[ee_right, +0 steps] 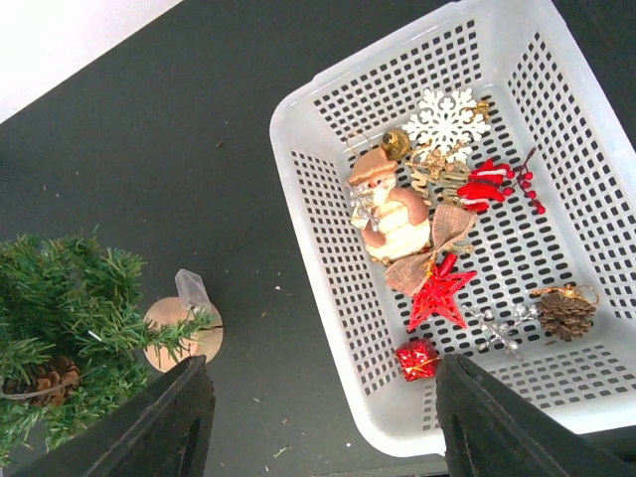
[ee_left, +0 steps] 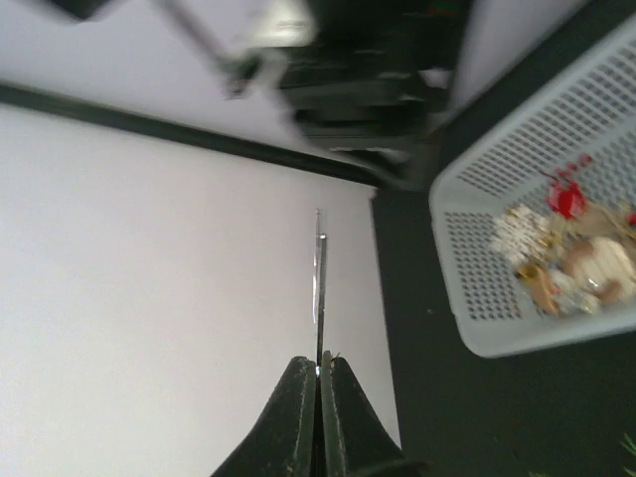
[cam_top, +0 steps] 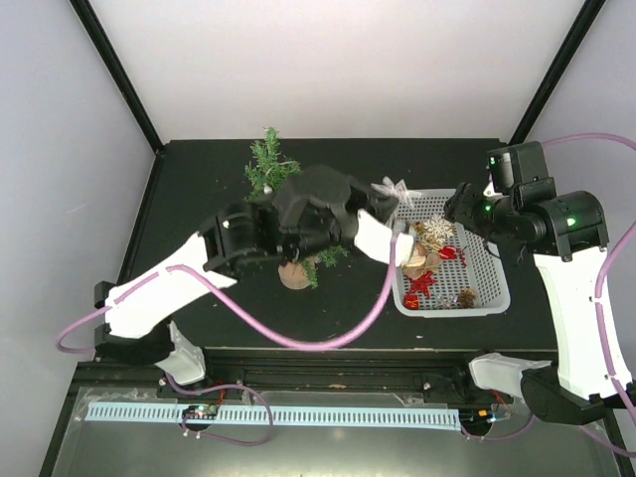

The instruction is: Decorate the small christmas tree

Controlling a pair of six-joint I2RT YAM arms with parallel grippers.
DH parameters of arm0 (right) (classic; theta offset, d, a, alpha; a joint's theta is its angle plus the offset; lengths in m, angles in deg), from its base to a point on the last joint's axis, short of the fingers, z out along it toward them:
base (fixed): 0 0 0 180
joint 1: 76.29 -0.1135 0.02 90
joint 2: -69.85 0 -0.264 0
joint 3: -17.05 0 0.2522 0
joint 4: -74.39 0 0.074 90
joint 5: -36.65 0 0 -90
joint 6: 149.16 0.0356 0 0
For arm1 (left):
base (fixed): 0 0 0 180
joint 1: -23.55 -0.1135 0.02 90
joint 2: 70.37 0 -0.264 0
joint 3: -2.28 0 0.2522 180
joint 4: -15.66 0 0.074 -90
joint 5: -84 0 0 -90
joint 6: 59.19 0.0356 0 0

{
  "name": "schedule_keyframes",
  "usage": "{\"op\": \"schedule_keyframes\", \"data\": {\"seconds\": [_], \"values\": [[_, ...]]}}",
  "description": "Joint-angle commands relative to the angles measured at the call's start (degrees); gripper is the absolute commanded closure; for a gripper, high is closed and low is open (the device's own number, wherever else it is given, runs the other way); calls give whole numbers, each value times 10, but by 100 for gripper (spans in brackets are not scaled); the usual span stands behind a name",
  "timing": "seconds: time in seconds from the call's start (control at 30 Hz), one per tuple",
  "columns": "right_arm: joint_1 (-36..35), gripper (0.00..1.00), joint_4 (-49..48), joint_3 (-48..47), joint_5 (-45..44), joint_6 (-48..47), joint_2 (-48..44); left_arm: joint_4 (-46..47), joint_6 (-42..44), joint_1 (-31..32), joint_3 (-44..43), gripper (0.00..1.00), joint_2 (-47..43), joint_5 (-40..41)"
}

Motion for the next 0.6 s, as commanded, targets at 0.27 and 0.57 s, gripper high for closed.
{"op": "schedule_keyframes", "data": {"seconds": [0.27,0.57], "values": [[4,38,-54,121,29,-13,-41,-205,-193,-164,-319,98,65,-90],[4,40,-84,175,59,-30,-52,-171,-423,-403,-324,98,13,-328]]}}
